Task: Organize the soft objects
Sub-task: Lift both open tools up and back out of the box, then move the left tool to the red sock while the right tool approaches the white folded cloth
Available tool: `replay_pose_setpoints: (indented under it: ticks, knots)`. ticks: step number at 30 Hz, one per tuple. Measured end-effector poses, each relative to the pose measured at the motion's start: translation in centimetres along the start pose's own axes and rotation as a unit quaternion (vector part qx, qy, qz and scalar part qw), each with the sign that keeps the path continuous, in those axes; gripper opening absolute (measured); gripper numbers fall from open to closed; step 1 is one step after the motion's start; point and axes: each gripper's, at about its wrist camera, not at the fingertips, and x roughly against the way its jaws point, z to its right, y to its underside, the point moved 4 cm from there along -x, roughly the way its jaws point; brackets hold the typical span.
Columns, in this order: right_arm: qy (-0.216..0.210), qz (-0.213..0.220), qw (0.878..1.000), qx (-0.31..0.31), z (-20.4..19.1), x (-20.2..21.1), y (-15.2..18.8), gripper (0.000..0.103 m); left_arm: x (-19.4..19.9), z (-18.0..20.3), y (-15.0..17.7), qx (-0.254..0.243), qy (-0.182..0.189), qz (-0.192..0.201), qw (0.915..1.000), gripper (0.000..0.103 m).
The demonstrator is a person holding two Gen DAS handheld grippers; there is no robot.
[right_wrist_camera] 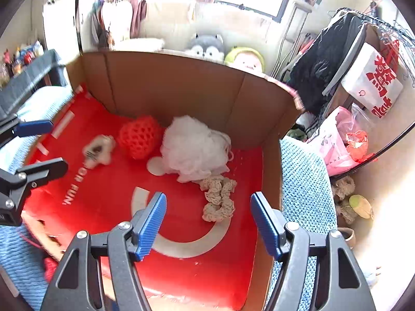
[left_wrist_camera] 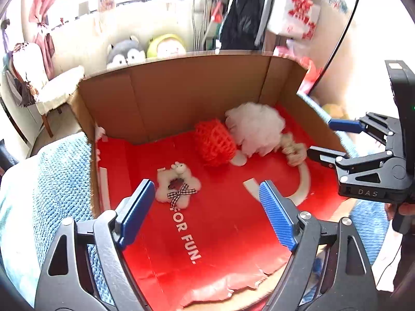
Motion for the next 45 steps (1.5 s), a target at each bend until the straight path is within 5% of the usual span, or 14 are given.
replay_pose_setpoints:
  ticks: [13, 20, 45]
  knots:
    - [-0.005, 0.149, 0.988, -0.033, -0.4, 10.4, 3.6, 0.099, 9.4, 2.5, 1.8, 0.009, -0.012, 0.155, 0.9878, 0.102]
    - [0.013, 0.222, 0.974, -0.042, -1.2, 15.0, 7.4, 0.103, 13.3, 5.1, 4.8, -0.008, -0.035, 0.222, 0.9744, 0.103]
    - [0.063, 0.339, 0.934, -0.09, -4.4, 18.5, 20.7, 0.103, 17.3, 8.8, 16.6, 0.008, -0.101, 0.312, 0.9447, 0.103]
